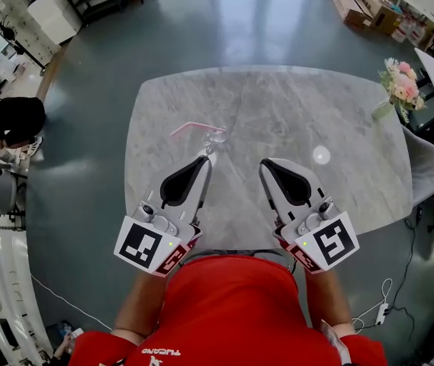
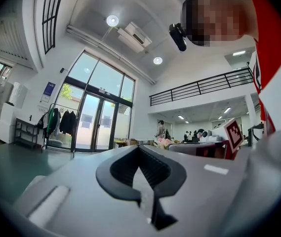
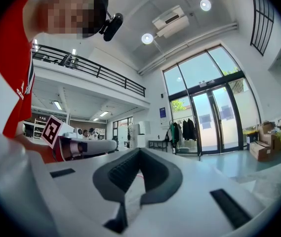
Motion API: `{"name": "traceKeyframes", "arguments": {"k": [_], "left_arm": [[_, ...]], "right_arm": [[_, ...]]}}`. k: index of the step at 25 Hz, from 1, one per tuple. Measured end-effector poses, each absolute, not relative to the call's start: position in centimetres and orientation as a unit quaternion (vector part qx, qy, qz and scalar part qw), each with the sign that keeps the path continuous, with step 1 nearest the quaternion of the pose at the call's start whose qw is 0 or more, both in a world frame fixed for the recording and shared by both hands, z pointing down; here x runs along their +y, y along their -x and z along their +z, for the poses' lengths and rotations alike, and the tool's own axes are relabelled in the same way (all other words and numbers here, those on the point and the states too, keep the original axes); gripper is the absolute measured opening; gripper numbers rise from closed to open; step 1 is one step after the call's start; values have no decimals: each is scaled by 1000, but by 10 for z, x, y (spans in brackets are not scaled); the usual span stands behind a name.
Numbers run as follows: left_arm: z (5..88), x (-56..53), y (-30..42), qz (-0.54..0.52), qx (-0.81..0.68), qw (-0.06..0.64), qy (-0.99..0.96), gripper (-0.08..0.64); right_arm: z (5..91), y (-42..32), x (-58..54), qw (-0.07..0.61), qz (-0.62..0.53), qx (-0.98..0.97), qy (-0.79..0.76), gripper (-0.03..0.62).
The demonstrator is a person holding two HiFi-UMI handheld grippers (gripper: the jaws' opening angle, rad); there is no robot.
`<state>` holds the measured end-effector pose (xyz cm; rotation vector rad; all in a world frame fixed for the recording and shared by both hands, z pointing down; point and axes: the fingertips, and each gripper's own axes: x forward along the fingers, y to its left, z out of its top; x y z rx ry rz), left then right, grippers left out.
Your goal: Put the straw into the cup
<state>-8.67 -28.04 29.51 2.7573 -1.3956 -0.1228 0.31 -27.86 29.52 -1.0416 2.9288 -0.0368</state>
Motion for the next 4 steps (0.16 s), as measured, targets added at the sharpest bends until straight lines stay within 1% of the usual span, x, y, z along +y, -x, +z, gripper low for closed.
{"name": "traceKeyframes", "arguments": {"k": [4], "left_arm": [[295, -280, 87, -40, -450, 25, -892, 5]], "right_arm": [[295, -2, -277, 16, -11, 942, 334, 2]]}}
